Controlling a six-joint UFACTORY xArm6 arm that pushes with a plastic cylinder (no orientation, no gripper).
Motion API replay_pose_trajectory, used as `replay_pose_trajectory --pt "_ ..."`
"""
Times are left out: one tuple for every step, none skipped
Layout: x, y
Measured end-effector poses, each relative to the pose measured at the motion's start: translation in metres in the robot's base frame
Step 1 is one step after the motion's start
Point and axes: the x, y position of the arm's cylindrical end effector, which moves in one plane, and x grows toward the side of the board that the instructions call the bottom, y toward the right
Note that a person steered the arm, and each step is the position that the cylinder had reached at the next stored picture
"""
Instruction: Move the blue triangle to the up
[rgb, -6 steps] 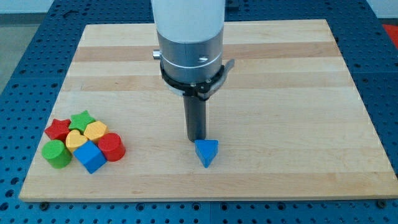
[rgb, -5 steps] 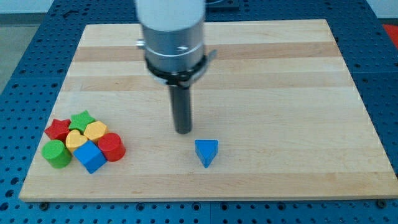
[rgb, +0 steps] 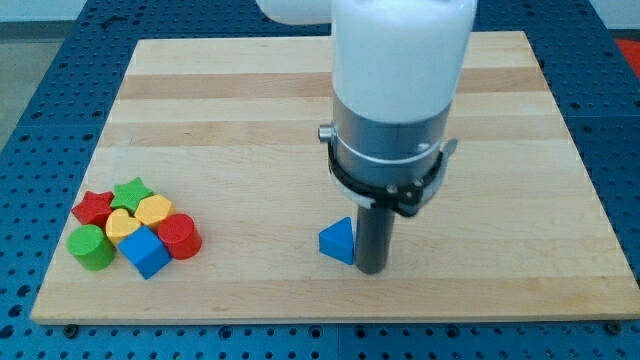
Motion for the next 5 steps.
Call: replay_pose_trajectory --pt "0.031 0.014" --pt "0.016 -0.017" --pt "-0.014 -0.029" --pt "-0.031 -0.031" --pt "-0.045 -0.039"
